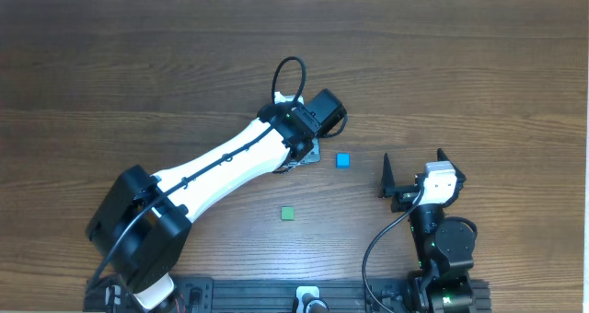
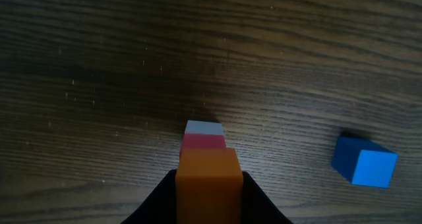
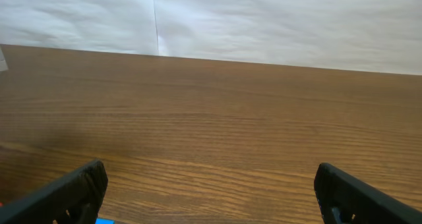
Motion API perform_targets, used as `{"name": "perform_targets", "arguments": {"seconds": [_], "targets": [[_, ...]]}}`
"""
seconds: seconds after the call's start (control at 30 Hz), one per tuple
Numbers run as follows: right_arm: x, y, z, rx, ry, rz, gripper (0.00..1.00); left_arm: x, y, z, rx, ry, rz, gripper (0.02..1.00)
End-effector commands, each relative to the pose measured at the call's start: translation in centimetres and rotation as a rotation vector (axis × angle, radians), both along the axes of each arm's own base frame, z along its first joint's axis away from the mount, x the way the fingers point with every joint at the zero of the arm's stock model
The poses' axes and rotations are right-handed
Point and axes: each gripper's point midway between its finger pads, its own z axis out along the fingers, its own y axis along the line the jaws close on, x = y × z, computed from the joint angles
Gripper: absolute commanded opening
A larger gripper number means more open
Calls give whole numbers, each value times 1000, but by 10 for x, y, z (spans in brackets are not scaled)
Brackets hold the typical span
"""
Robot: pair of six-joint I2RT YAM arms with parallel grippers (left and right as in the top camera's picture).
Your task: Stack Cubes
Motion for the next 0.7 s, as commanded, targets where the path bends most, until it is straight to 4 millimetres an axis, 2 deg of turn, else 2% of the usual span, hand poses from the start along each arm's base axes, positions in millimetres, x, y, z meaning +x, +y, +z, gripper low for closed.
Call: {"name": "perform_targets", "arguments": {"seconds": [0.03,0.7], "targets": [[0,1,-2,-1,-1,6,991,0,3,5,-2,-18,17,42],[0,1,-2,-1,-1,6,991,-5,8,-6,18,4,17,40]]}}
